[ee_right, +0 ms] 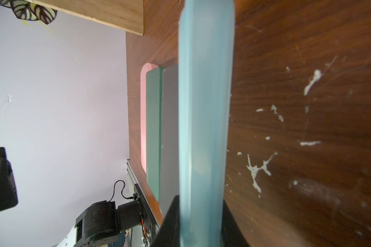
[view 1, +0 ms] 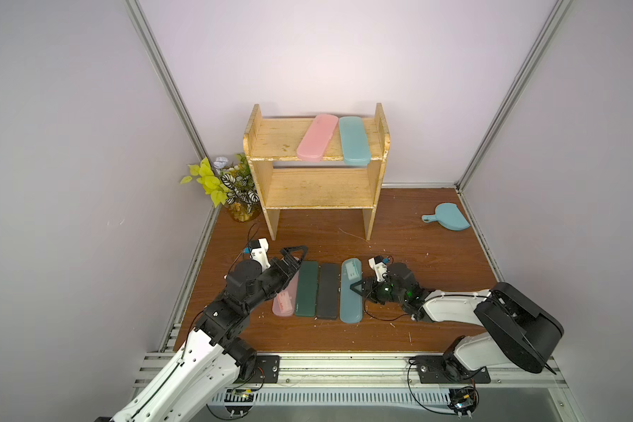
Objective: Remove the pencil cases from the shelf
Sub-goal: Place the pencil case at the center of the board.
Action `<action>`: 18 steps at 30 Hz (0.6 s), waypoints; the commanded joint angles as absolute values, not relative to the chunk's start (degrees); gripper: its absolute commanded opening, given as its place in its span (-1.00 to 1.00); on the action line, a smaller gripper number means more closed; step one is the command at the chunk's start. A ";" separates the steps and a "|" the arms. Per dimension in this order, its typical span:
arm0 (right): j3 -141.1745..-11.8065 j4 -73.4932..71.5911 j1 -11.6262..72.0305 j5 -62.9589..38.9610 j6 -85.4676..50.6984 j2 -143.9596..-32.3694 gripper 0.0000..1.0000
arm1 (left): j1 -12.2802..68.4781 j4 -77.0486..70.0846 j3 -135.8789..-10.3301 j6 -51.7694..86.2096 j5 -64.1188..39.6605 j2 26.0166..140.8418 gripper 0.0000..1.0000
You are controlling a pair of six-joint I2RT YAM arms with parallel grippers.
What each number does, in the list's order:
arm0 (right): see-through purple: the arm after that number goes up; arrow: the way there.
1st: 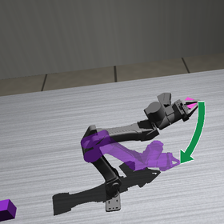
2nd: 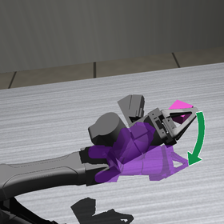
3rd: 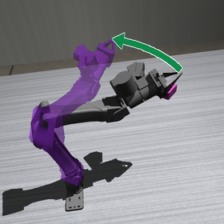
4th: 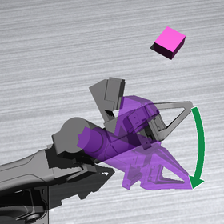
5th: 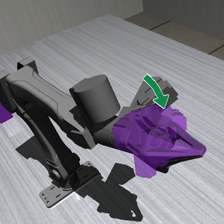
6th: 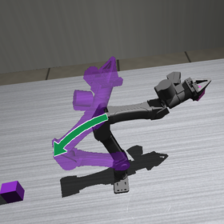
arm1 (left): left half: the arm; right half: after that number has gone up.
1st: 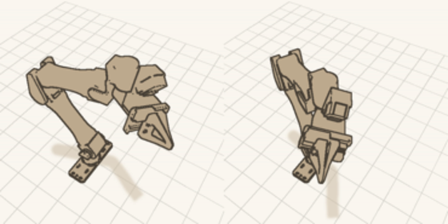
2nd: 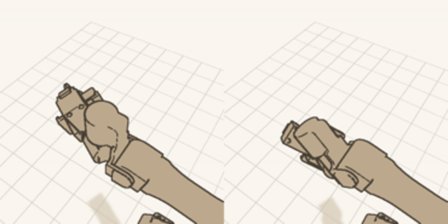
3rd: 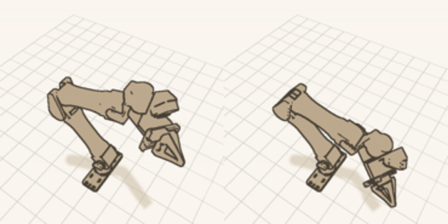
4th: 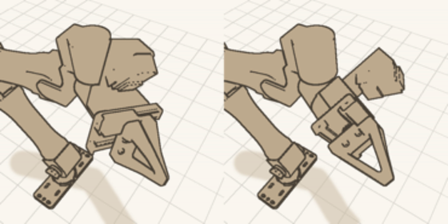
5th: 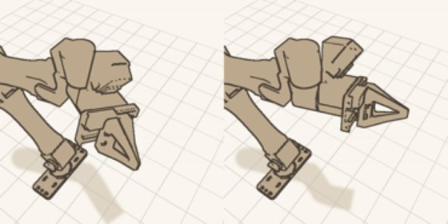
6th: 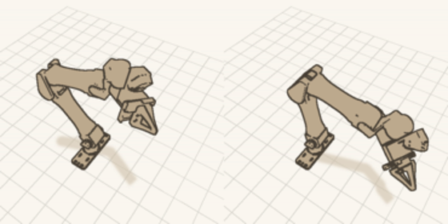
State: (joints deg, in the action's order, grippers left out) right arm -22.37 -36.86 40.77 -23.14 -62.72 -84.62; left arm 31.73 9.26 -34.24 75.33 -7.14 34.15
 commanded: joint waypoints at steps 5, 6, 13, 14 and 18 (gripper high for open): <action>-25.64 -42.03 41.26 -24.43 -64.34 -87.05 -0.61 | 31.03 10.27 -33.84 75.53 -5.58 32.73 0.99; -25.81 -41.95 41.31 -24.43 -64.42 -87.28 -0.59 | 31.08 10.28 -33.82 75.57 -5.54 32.70 0.99; -27.20 -39.69 41.31 -24.64 -64.16 -88.18 -0.24 | 30.95 9.94 -33.80 75.70 -5.02 32.76 0.99; -27.56 -38.58 41.31 -24.39 -63.95 -88.08 -0.16 | 31.01 9.84 -33.77 75.72 -5.05 32.86 0.99; -28.86 -33.43 41.28 -23.28 -62.39 -86.92 0.11 | 30.96 9.28 -34.12 75.67 -5.01 33.38 0.99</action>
State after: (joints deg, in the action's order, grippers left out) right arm -26.76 -36.01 41.06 -23.81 -63.75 -88.62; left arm 31.51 9.72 -34.22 75.88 -5.82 33.21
